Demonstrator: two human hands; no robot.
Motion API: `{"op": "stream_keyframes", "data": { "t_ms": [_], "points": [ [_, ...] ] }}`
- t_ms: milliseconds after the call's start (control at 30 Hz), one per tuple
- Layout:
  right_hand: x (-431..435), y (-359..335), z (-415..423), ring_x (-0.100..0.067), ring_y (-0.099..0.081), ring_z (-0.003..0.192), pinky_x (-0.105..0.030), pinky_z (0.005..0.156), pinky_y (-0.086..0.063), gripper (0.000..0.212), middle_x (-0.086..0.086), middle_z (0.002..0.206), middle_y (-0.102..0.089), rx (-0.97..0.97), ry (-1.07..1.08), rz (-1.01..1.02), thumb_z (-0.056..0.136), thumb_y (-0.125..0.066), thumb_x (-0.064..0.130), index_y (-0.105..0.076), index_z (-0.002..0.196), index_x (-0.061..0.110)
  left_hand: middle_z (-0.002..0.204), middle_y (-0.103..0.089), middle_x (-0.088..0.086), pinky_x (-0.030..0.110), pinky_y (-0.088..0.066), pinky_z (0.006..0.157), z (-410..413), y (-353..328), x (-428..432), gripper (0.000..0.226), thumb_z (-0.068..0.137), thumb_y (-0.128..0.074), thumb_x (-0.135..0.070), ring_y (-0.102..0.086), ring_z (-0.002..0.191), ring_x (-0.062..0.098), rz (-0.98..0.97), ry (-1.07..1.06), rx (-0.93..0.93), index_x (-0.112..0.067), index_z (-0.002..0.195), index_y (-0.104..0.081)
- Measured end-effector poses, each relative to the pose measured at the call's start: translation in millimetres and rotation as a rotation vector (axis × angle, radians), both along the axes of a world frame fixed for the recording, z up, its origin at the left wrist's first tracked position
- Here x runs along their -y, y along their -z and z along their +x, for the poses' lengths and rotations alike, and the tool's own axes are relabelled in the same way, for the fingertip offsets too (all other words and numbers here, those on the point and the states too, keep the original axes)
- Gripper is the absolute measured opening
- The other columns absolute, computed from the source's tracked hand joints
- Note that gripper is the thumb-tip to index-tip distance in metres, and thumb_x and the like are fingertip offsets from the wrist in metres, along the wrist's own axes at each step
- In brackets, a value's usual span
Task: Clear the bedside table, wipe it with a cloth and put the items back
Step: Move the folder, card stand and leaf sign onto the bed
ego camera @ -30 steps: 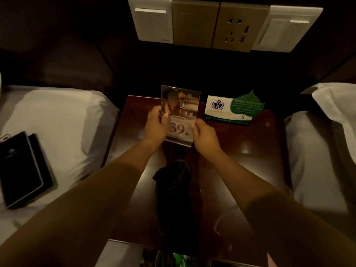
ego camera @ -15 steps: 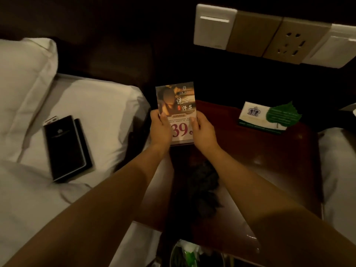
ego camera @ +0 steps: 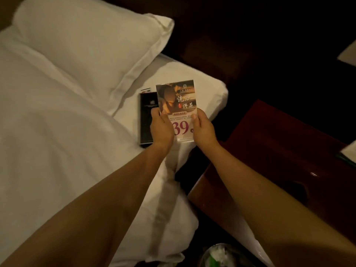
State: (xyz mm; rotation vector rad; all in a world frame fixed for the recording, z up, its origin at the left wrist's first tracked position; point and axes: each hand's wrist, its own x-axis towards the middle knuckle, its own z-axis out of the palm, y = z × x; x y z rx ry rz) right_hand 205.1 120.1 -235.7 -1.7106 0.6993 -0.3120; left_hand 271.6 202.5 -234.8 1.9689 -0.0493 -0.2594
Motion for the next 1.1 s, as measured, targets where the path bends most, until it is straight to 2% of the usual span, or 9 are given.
{"op": "stream_keyframes", "data": {
  "t_ms": [167,333,500,667,800,867,967,1033,1100],
  "points": [
    [-65,3,42,-0.017,-0.059,0.096,-0.013,0.068,-0.045,0.032,-0.008,0.114,-0.062,-0.008,-0.093,-0.013,0.101,-0.028,0.024,-0.050,0.121,0.010,0.085,-0.056,0.000,0.004,-0.041,0.039,29,0,-68,0.013,0.101,-0.028,-0.025,-0.053,0.061,0.001,0.030,-0.148,0.001,-0.015,0.099,-0.037],
    [-122,9,78,-0.014,-0.058,0.093,-0.014,0.068,-0.046,0.032,-0.012,0.114,-0.063,-0.020,-0.187,0.022,0.101,-0.031,0.023,-0.052,0.121,0.010,0.090,-0.057,0.004,0.013,-0.043,0.047,53,-1,-128,0.018,0.101,-0.028,-0.026,-0.057,0.065,0.009,0.073,-0.266,-0.037,-0.013,0.103,-0.039],
    [-174,16,101,-0.024,-0.062,0.102,-0.037,0.088,-0.053,0.033,-0.012,0.116,-0.064,-0.074,-0.294,0.039,0.101,-0.030,0.025,-0.052,0.121,0.012,0.092,-0.058,0.004,0.016,-0.044,0.050,69,8,-181,0.018,0.101,-0.028,-0.028,-0.059,0.069,0.015,0.092,-0.378,-0.110,-0.014,0.104,-0.039],
    [-208,25,117,-0.024,-0.062,0.101,-0.030,0.083,-0.048,0.034,-0.015,0.115,-0.064,-0.157,-0.354,0.037,0.102,-0.028,0.025,-0.052,0.117,0.007,0.090,-0.058,0.002,0.015,-0.042,0.047,80,23,-215,0.012,0.100,-0.031,-0.028,-0.057,0.062,0.009,0.123,-0.446,-0.174,-0.018,0.099,-0.037],
    [-217,36,121,-0.019,-0.060,0.099,-0.020,0.079,-0.047,0.030,-0.015,0.118,-0.062,-0.203,-0.401,0.010,0.101,-0.032,0.021,-0.051,0.118,0.006,0.107,-0.063,0.011,0.015,-0.041,0.049,84,36,-225,0.016,0.099,-0.035,-0.022,-0.059,0.077,0.018,0.199,-0.470,-0.211,-0.012,0.107,-0.043],
    [-220,40,122,-0.014,-0.059,0.094,-0.006,0.067,-0.045,0.028,-0.014,0.119,-0.060,-0.192,-0.402,-0.015,0.099,-0.037,0.018,-0.052,0.120,0.007,0.113,-0.061,0.015,0.019,-0.046,0.055,84,40,-228,0.023,0.099,-0.036,-0.019,-0.061,0.087,0.022,0.259,-0.474,-0.214,-0.005,0.114,-0.047],
    [-219,44,123,-0.003,-0.052,0.085,0.005,0.056,-0.039,0.029,-0.008,0.121,-0.049,-0.191,-0.403,-0.082,0.096,-0.043,0.015,-0.048,0.124,0.012,0.122,-0.057,0.018,0.033,-0.055,0.084,85,43,-228,0.028,0.096,-0.044,-0.016,-0.061,0.106,0.031,0.360,-0.454,-0.200,-0.002,0.119,-0.051],
    [-215,45,122,-0.008,-0.048,0.094,0.004,0.072,-0.037,0.036,-0.007,0.122,-0.044,-0.180,-0.454,-0.196,0.092,-0.044,0.010,-0.044,0.128,0.014,0.125,-0.052,0.019,0.040,-0.048,0.098,85,40,-227,0.031,0.094,-0.045,-0.014,-0.052,0.115,0.033,0.464,-0.433,-0.155,-0.004,0.123,-0.050],
    [-208,45,122,-0.020,-0.042,0.114,-0.017,0.094,-0.037,0.043,-0.011,0.126,-0.043,-0.178,-0.513,-0.328,0.090,-0.046,0.007,-0.041,0.132,0.012,0.129,-0.047,0.018,0.039,-0.041,0.103,84,37,-225,0.035,0.092,-0.044,-0.013,-0.043,0.121,0.032,0.572,-0.408,-0.104,-0.007,0.127,-0.047]
  ]
}}
